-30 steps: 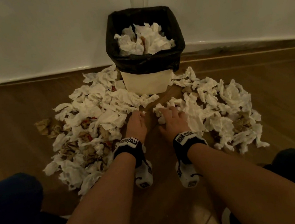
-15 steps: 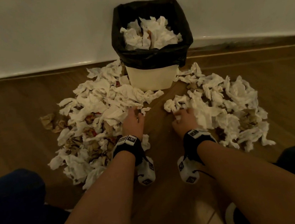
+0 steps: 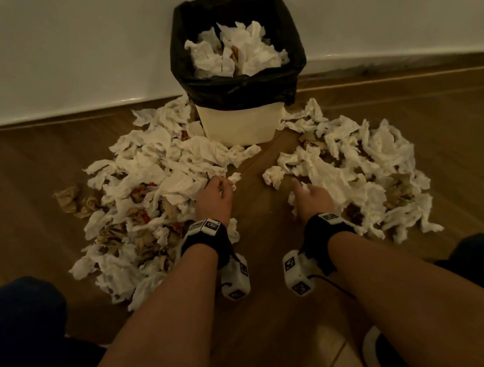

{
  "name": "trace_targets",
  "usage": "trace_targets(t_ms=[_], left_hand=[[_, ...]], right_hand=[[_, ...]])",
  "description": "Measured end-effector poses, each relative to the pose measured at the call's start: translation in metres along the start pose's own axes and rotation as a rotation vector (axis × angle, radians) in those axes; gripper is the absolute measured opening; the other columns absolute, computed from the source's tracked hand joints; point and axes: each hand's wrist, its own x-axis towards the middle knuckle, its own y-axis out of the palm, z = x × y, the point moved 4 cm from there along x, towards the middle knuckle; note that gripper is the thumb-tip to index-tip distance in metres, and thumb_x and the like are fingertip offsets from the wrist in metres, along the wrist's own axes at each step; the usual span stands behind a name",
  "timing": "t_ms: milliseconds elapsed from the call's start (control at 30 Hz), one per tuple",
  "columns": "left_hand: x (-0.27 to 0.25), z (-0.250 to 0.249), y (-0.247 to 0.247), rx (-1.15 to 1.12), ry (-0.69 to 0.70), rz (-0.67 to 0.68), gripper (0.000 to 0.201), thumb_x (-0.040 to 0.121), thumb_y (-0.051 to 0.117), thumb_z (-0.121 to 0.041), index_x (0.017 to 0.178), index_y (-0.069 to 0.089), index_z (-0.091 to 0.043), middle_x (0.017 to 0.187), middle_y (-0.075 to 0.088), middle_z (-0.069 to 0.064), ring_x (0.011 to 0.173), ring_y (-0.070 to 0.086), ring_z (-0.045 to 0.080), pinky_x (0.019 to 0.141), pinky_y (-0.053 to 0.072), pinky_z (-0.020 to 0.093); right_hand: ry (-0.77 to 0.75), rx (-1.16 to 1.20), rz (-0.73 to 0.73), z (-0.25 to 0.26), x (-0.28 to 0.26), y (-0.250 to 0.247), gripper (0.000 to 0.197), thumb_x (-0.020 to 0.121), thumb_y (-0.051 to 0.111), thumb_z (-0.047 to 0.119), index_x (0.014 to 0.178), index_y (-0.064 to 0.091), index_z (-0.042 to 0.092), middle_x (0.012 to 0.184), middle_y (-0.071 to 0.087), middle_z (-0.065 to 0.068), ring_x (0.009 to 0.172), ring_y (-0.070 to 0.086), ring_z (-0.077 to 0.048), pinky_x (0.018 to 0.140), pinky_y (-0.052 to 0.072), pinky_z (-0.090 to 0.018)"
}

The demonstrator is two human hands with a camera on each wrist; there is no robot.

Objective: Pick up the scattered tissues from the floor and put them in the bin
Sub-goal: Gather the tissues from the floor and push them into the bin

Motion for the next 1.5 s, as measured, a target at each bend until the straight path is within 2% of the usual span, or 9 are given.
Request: trace_targets(t_ms=[133, 233, 333, 467, 600, 900, 1100, 1300, 1500], left_hand=[[0.000, -0.002, 0.001, 0.009, -0.004, 0.009, 0.025, 0.097, 0.040, -0.030, 0.101, 0.062, -0.018, 0.084, 0.062, 0.000, 0.068, 0.054, 0.016, 0.057, 0.035, 0.023], [-0.001, -0.005, 0.001, -0.013, 0.000, 0.007, 0.025, 0.097, 0.040, -0.028, 0.103, 0.062, -0.016, 0.095, 0.067, 0.004, 0.075, 0.059, 0.019, 0.062, 0.040, 0.025], [-0.001, -0.005, 0.000, -0.020, 0.016, 0.001, 0.026, 0.097, 0.041, -0.028, 0.104, 0.062, -0.016, 0.096, 0.067, 0.006, 0.081, 0.062, 0.022, 0.064, 0.042, 0.026], [-0.002, -0.002, -0.001, -0.002, 0.020, -0.008, 0.028, 0.098, 0.039, -0.030, 0.106, 0.062, -0.016, 0.092, 0.065, 0.005, 0.072, 0.055, 0.017, 0.059, 0.038, 0.025], [-0.004, 0.001, -0.003, -0.001, 0.034, 0.004, 0.027, 0.098, 0.038, -0.029, 0.103, 0.062, -0.016, 0.084, 0.062, 0.003, 0.066, 0.054, 0.017, 0.057, 0.038, 0.026], [-0.005, 0.009, -0.003, -0.055, 0.065, 0.008, 0.022, 0.097, 0.040, -0.029, 0.095, 0.060, -0.021, 0.088, 0.063, -0.001, 0.077, 0.056, 0.014, 0.066, 0.044, 0.027], [-0.012, -0.001, -0.014, -0.123, -0.005, 0.008, 0.017, 0.098, 0.040, -0.027, 0.104, 0.045, -0.012, 0.069, 0.045, -0.005, 0.058, 0.046, 0.015, 0.048, 0.029, 0.025], [-0.026, -0.028, -0.036, 0.033, -0.055, 0.019, 0.044, 0.088, 0.042, 0.007, 0.129, 0.036, -0.006, 0.125, 0.042, 0.018, 0.099, 0.050, 0.031, 0.070, 0.038, 0.030], [-0.041, -0.098, -0.076, -0.067, 0.214, -0.111, 0.036, 0.094, 0.040, 0.000, 0.129, 0.041, -0.005, 0.133, 0.027, 0.019, 0.098, 0.052, 0.035, 0.078, 0.051, 0.038]], right_hand=[[-0.064, -0.091, 0.076, 0.002, -0.004, 0.009, 0.026, 0.098, 0.030, 0.015, 0.113, 0.051, 0.019, 0.111, 0.054, -0.015, 0.072, 0.067, -0.034, 0.061, 0.059, -0.044], [-0.125, -0.175, 0.173, -0.001, -0.006, 0.017, 0.038, 0.092, 0.037, -0.003, 0.117, 0.052, 0.021, 0.120, 0.046, -0.009, 0.082, 0.065, -0.033, 0.053, 0.055, -0.035], [-0.206, -0.270, 0.105, -0.002, -0.007, 0.013, 0.031, 0.094, 0.043, 0.010, 0.117, 0.059, 0.025, 0.112, 0.053, 0.002, 0.104, 0.057, -0.027, 0.075, 0.047, -0.030], [-0.307, -0.421, 0.249, 0.000, -0.012, 0.021, 0.034, 0.086, 0.061, 0.042, 0.115, 0.054, 0.026, 0.119, 0.058, -0.003, 0.107, 0.057, -0.025, 0.080, 0.046, -0.031], [-0.359, -0.484, 0.267, 0.002, -0.014, 0.028, 0.043, 0.087, 0.062, 0.035, 0.128, 0.049, 0.027, 0.120, 0.060, -0.004, 0.106, 0.059, -0.024, 0.079, 0.045, -0.029], [-0.396, -0.667, 0.250, 0.005, -0.024, 0.034, 0.029, 0.097, 0.044, 0.034, 0.113, 0.057, 0.013, 0.111, 0.063, -0.011, 0.101, 0.059, -0.027, 0.081, 0.045, -0.034], [-0.266, -0.617, 0.293, 0.019, -0.028, 0.023, 0.031, 0.101, 0.030, 0.013, 0.122, 0.049, 0.000, 0.126, 0.054, -0.019, 0.114, 0.053, -0.033, 0.091, 0.043, -0.035], [-0.328, -0.387, 0.206, 0.058, -0.044, -0.013, 0.033, 0.099, 0.035, 0.009, 0.129, 0.042, -0.003, 0.129, 0.049, -0.024, 0.117, 0.049, -0.036, 0.086, 0.040, -0.037], [-0.604, -0.109, -0.001, 0.138, -0.087, -0.060, 0.026, 0.099, 0.035, 0.014, 0.116, 0.047, -0.001, 0.112, 0.058, -0.021, 0.103, 0.055, -0.033, 0.074, 0.036, -0.028]])
